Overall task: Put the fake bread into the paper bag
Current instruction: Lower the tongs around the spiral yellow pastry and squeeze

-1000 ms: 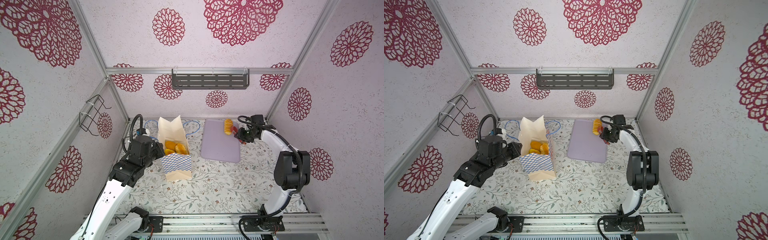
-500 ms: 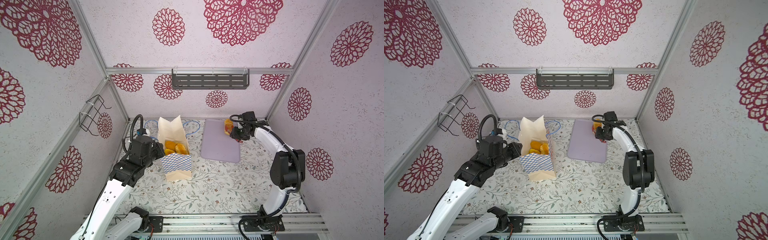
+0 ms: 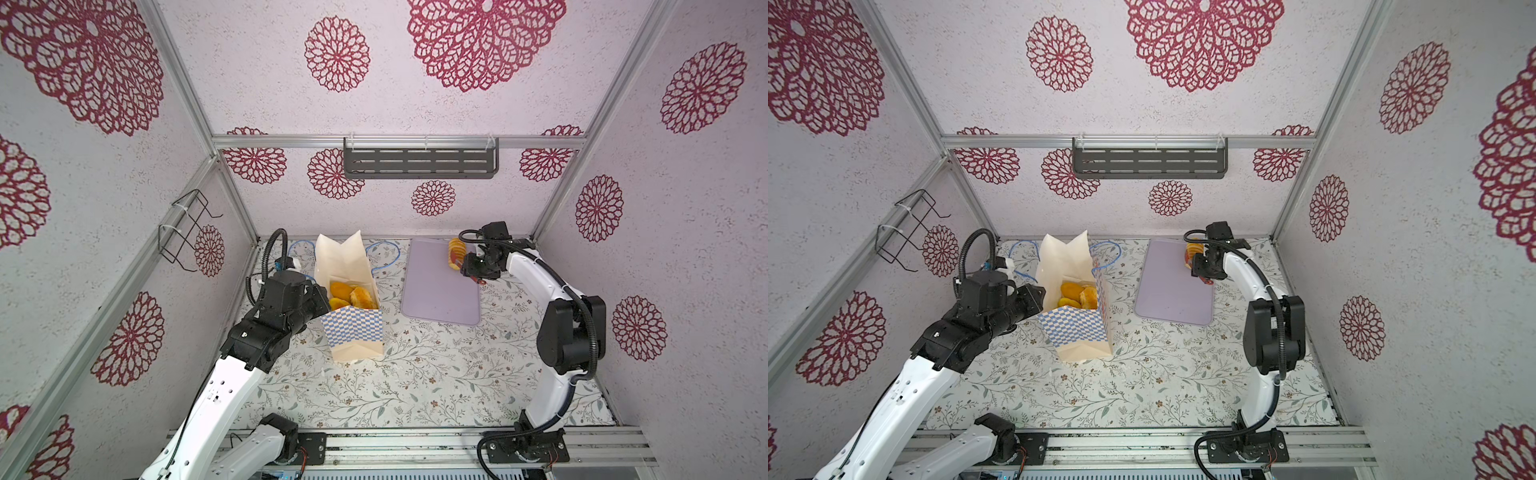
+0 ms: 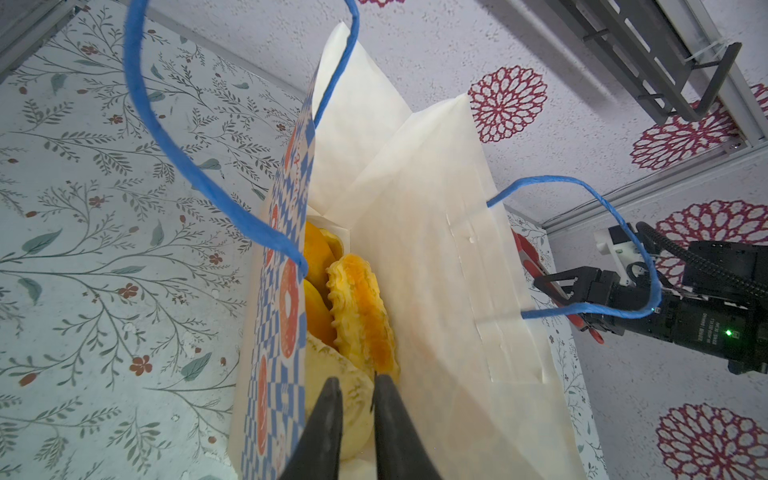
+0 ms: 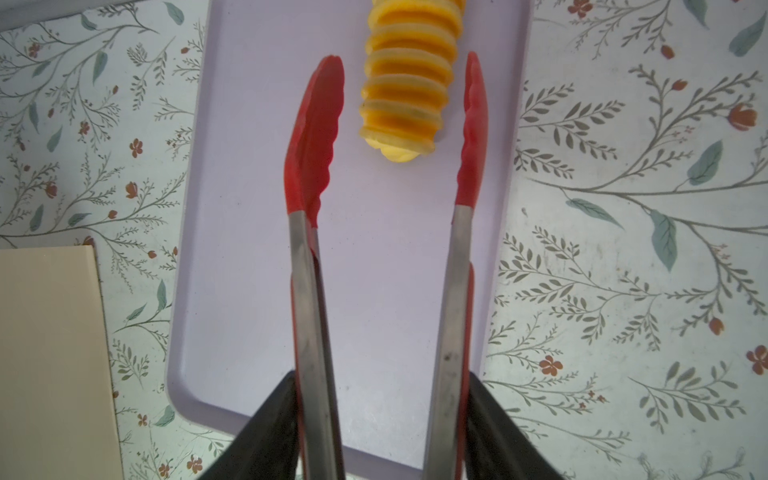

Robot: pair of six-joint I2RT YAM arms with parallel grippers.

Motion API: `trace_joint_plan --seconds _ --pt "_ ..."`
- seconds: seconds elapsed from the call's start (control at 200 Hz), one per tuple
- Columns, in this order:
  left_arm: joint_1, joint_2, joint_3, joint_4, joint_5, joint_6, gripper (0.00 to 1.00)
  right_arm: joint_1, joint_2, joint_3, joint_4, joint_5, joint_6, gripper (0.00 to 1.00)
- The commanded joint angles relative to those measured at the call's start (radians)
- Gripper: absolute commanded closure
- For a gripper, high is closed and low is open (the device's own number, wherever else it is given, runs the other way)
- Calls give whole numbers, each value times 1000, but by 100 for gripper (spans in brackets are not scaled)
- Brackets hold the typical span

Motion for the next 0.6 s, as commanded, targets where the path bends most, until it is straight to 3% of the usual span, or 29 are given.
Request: trace_joint_plan --seconds 0.0,0.595 --pt "8 1 -9 29 -2 -2 81 2 9 42 1 9 -16 40" --pt "10 -11 -9 16 -10 -1 81 6 134 121 11 11 19 36"
